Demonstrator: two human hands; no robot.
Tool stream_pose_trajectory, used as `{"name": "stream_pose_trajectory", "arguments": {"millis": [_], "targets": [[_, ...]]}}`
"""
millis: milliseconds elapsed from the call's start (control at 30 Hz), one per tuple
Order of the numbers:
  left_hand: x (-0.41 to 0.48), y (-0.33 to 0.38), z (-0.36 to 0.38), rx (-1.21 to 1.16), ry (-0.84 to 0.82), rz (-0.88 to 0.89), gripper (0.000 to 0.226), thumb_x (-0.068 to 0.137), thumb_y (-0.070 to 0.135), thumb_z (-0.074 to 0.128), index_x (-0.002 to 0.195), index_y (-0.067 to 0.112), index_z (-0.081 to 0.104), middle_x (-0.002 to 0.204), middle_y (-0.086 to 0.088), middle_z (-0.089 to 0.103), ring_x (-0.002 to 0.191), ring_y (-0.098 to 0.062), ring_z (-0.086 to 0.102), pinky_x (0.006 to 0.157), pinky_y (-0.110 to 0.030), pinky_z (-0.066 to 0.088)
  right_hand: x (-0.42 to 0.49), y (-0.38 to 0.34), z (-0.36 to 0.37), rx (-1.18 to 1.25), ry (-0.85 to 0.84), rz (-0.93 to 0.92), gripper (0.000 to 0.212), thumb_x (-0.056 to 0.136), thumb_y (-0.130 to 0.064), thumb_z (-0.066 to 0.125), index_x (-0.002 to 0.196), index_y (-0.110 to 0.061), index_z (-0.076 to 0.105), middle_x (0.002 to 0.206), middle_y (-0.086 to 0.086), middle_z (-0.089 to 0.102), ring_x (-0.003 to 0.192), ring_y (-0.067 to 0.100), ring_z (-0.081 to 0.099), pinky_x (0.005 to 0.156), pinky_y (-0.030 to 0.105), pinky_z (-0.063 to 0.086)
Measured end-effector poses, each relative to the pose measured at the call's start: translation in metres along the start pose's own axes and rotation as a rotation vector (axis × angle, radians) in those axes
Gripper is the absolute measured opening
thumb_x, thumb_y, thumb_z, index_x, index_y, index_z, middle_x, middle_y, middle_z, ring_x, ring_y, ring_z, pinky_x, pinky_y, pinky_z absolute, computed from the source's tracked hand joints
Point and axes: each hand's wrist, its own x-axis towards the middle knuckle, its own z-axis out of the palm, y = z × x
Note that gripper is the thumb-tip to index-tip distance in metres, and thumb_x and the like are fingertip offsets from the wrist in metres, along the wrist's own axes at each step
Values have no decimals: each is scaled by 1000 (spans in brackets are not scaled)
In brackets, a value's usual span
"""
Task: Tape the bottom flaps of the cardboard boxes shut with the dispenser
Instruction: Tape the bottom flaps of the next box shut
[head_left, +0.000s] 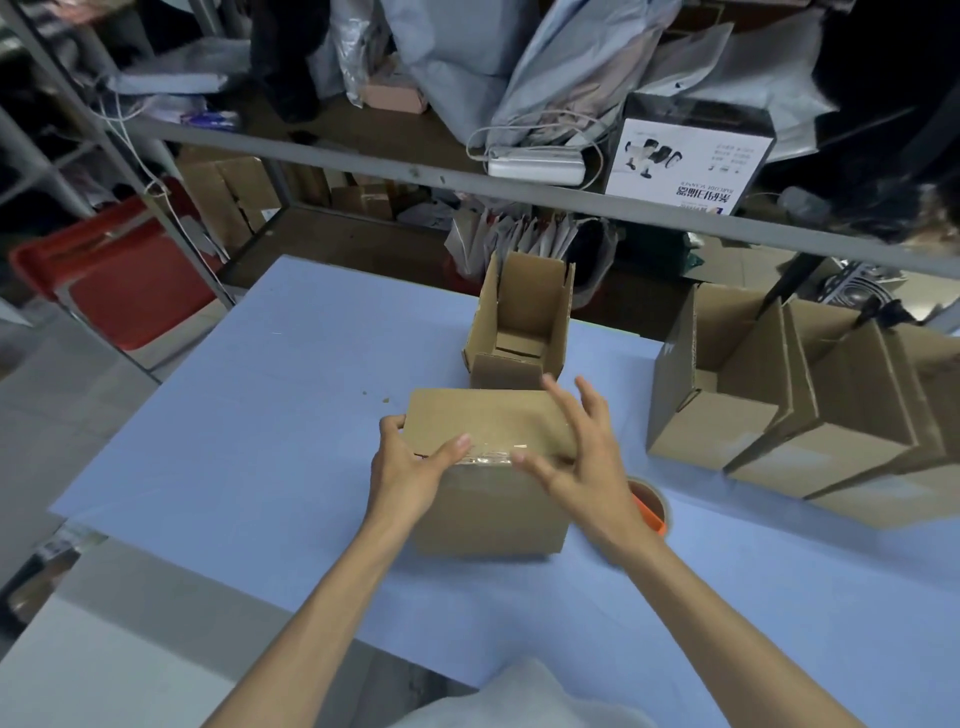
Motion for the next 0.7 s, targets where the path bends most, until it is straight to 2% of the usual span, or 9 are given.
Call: {"name": "stream_pose_trajectory", "arguments": {"millis": [67, 100, 167, 233, 333, 400, 467, 600, 700], "targets": [[-1, 3, 6, 41, -7, -2, 72, 72, 48, 78, 124, 29, 32, 106, 5, 61, 92, -9, 61, 65, -23, 42, -5, -4, 8, -223, 19, -340, 56, 71, -27, 85, 122, -22, 64, 141, 6, 47, 131, 17, 44, 98, 32, 45], [-3, 3, 10, 55, 6, 19, 79, 73, 49, 78, 130, 28, 28, 116, 2, 55, 102, -13, 57, 73, -25, 43, -7, -3, 13, -331, 58, -438, 43, 68, -21, 87, 108, -17, 72, 125, 5, 61, 118, 21, 57, 86, 33, 53], [-7, 2, 14, 153, 93, 186, 85, 72, 48, 79, 138, 28, 30, 132, -1, 34, 116, -15, 37, 91, -28, 38, -6, -3, 20, -430, 154, -478, 24, 67, -12, 87, 89, -15, 77, 100, 0, 73, 95, 22, 70, 65, 27, 57], [-8, 0, 13, 335, 155, 514, 63, 71, 43, 81, 126, 28, 55, 132, 2, 39, 117, -16, 30, 96, -28, 37, -2, -4, 22, -434, 211, -468, 15, 68, -10, 85, 80, -16, 78, 91, -4, 75, 85, 19, 72, 57, 21, 51], [-4, -7, 8, 511, 128, 966, 14, 78, 31, 76, 87, 20, 73, 91, 6, 64, 90, -17, 50, 78, -32, 46, 4, -1, 21, -456, 234, -478, 14, 65, -10, 87, 75, -16, 78, 83, -6, 75, 78, 16, 73, 48, 18, 46], [-1, -8, 9, 635, 209, 1117, 20, 87, 33, 65, 75, 17, 70, 72, 6, 61, 72, -18, 50, 64, -30, 41, 6, -4, 20, -471, 207, -491, 16, 64, -8, 87, 74, -15, 77, 78, -3, 75, 71, 18, 72, 43, 20, 47], [1, -3, 10, 683, 300, 1140, 29, 91, 32, 57, 68, 17, 65, 65, 6, 57, 66, -16, 47, 57, -28, 36, 7, -6, 20, -493, 165, -535, 16, 66, -6, 86, 76, -14, 76, 78, -2, 74, 68, 20, 72, 40, 23, 48], [4, -5, 10, 663, 333, 1033, 20, 82, 24, 64, 63, 17, 61, 63, 8, 56, 63, -14, 46, 54, -24, 33, 0, 5, 8, -474, 186, -489, 20, 70, -18, 85, 88, -15, 77, 91, -4, 75, 74, 18, 71, 45, 29, 53], [3, -11, 10, 638, 248, 1008, 13, 78, 21, 69, 67, 16, 63, 67, 7, 57, 68, -12, 43, 60, -20, 31, -5, 13, 4, -400, 191, -442, 16, 68, -3, 84, 79, -12, 77, 82, -3, 75, 72, 19, 72, 51, 32, 56]]}}
